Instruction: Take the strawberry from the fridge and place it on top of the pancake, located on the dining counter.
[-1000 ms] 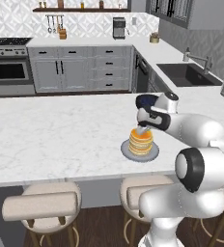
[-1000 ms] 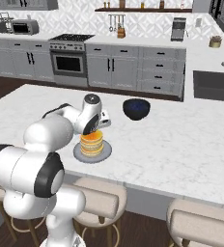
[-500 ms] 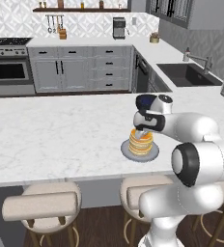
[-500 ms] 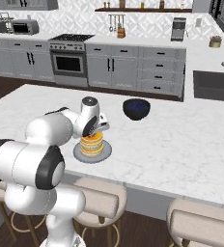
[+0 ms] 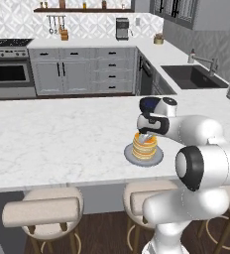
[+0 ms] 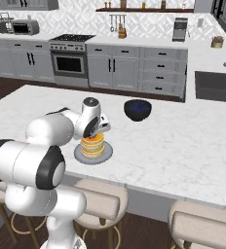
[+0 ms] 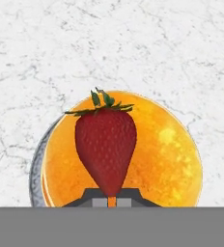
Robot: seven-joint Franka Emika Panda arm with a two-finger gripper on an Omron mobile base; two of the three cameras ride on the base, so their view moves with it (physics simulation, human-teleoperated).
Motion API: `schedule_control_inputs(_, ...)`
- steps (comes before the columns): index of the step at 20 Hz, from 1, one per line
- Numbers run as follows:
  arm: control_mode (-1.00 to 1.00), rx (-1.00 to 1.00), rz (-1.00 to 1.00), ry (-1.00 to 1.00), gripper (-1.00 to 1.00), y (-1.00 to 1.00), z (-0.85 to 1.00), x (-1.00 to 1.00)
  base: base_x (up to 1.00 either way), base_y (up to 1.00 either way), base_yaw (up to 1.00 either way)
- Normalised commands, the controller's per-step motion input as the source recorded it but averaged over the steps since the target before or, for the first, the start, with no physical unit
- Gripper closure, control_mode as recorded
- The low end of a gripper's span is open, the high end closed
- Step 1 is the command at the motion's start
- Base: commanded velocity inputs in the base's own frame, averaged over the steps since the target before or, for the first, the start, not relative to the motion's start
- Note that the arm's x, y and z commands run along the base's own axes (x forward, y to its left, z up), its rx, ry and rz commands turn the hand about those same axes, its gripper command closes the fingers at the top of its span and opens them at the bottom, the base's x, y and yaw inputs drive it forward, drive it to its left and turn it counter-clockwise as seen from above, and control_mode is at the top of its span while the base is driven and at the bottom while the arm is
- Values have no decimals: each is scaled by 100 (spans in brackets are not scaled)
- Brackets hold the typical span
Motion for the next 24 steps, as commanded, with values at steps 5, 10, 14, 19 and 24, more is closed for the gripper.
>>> schedule_control_inputs(5, -100, 0, 0, 0, -100, 0, 0, 0, 0, 0, 0)
schedule_control_inputs(10, -100, 0, 0, 0, -100, 0, 1, 0, 0, 0, 0)
schedule_control_inputs(14, -100, -7, -1, 1, -100, 3, 37, 0, 0, 0, 0)
schedule_control_inputs(19, -100, -11, -8, 4, -100, 17, 100, 0, 0, 0, 0)
schedule_control_inputs(24, -100, -12, -15, 14, -100, 19, 83, -9, 0, 0, 0)
